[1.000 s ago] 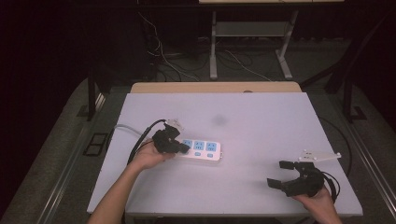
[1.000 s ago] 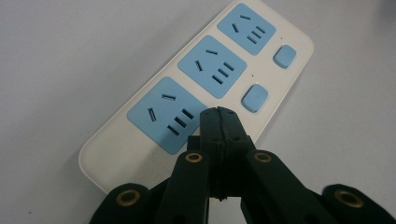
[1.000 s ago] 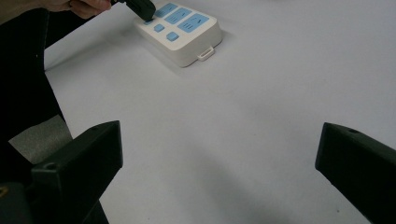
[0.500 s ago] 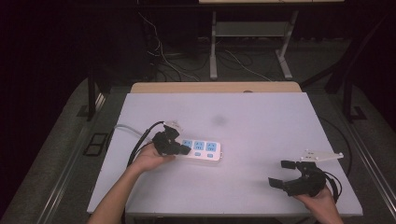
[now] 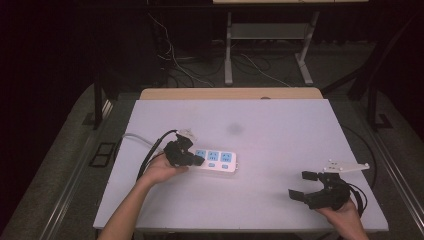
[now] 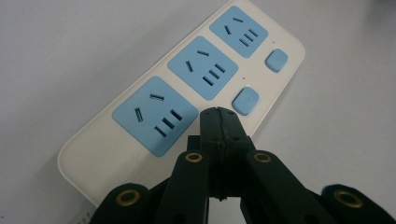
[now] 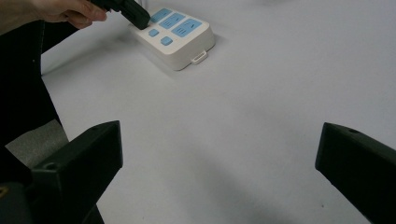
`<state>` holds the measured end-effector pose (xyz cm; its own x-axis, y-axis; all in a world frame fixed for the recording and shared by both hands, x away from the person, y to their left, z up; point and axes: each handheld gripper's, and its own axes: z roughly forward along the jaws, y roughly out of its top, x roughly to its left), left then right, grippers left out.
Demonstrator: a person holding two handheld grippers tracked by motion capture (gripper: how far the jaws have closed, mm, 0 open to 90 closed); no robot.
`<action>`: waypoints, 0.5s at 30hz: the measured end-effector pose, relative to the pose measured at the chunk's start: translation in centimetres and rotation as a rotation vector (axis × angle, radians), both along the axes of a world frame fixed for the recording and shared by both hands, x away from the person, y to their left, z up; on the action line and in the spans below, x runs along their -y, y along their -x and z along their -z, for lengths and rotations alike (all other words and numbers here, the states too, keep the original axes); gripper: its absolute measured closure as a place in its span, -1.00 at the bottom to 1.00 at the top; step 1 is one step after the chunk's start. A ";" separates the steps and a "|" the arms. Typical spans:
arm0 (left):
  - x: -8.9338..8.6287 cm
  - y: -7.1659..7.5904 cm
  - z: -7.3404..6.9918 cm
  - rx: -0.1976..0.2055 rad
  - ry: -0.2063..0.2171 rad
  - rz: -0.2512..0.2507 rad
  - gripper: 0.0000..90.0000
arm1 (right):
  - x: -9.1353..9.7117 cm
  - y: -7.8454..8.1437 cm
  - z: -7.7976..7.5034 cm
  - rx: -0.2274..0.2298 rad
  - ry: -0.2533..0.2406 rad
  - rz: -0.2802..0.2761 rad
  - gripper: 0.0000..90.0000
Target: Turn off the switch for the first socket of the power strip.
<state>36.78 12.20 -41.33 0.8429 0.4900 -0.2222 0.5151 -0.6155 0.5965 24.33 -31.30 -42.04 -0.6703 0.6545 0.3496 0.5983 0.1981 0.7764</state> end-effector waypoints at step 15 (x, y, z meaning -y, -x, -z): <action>-0.1 0.2 -0.9 0.043 0.000 -0.001 0.98 | 0.2 -0.1 0.0 -0.002 -0.005 0.007 -0.99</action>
